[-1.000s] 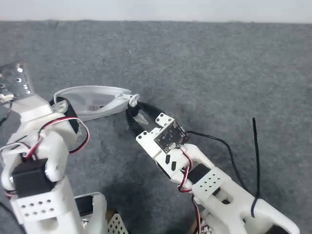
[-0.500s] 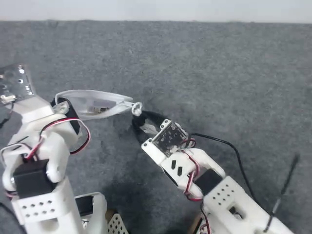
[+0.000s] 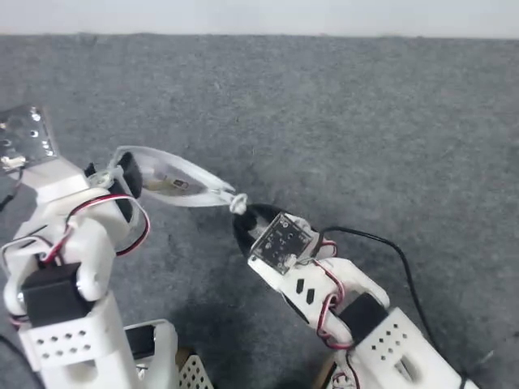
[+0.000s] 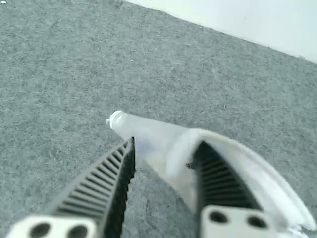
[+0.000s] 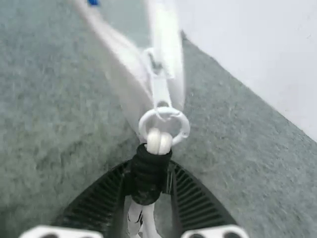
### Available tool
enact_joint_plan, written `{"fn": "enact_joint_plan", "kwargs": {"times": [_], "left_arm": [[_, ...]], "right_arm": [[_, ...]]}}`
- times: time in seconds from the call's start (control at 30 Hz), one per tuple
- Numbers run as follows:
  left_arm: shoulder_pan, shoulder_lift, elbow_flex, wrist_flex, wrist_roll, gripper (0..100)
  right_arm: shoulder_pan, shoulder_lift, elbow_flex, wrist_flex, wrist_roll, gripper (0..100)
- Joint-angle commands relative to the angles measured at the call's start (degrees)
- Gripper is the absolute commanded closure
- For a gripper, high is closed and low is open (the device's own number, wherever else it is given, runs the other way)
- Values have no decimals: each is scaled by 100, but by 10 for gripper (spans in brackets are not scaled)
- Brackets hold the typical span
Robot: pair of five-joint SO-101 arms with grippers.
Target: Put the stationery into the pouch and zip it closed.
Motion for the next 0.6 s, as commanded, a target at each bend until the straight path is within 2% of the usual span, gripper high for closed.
{"fn": "enact_joint_plan", "kwargs": {"times": [0.0,0.17,0.37,0.57], "left_arm": [[26,-79,-57,-404,-9,759],[220,-70,-57,-932,-44,758],[1486,-62,13,-1327,-738,758],[2549,-53,708,-2180,-1609,759]], "right_arm": [[-295,-637,-308,673,237,993],[-558,-1473,-299,1508,220,993],[-558,-2141,-290,2237,220,993],[-558,-2545,-290,2519,211,993]]}}
